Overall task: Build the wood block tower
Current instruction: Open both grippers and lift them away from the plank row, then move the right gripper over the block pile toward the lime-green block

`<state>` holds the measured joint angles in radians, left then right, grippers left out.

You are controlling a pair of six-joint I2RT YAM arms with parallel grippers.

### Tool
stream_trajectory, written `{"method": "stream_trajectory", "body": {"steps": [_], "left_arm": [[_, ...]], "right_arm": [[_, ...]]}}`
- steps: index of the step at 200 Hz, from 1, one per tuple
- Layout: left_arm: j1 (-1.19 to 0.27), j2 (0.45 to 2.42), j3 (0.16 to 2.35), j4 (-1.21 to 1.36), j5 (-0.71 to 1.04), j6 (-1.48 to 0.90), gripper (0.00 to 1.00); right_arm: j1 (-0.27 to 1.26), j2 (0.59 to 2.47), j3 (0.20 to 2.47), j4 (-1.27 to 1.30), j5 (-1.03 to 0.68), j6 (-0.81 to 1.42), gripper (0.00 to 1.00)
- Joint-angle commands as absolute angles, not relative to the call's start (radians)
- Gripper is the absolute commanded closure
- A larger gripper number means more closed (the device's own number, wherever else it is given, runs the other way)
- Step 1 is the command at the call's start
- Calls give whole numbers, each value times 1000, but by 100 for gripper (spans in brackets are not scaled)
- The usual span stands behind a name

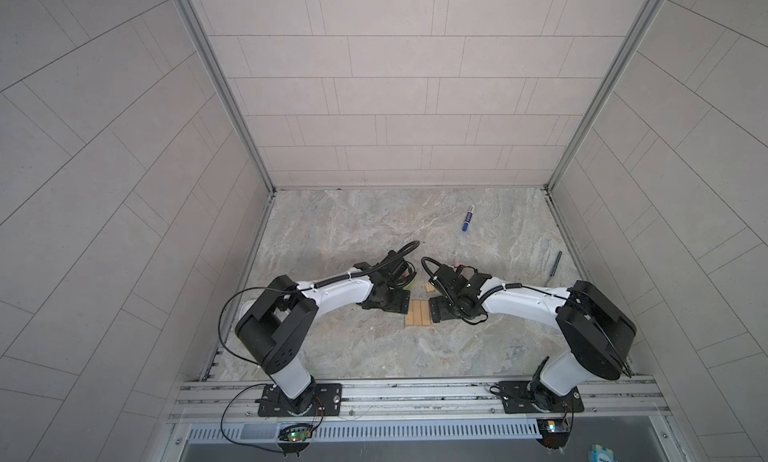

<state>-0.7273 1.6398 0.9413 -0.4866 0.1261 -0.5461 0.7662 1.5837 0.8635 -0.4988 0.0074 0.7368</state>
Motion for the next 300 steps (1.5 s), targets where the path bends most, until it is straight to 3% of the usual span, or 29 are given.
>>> {"method": "stream_trajectory", "body": {"steps": [1,100,197,228,300], "left_arm": [[-733,1578,949,-509,95,-540,6],[-694,1333,1015,-682,-10,-446,4],[-467,1108,925,-754,153,-322,3],[-435,1111,925,-751,187,-331,3],[-399,1166,919,-727,285,-378,3]], "right_arm": [[759,1546,871,-521,21,738,5],[740,1489,927,-577,59,645,5],[739,1494,1086,-631,16,441,11],[740,1571,1167,-662,5,384,16],[740,1732,1303,-662,-21,342,17]]}}
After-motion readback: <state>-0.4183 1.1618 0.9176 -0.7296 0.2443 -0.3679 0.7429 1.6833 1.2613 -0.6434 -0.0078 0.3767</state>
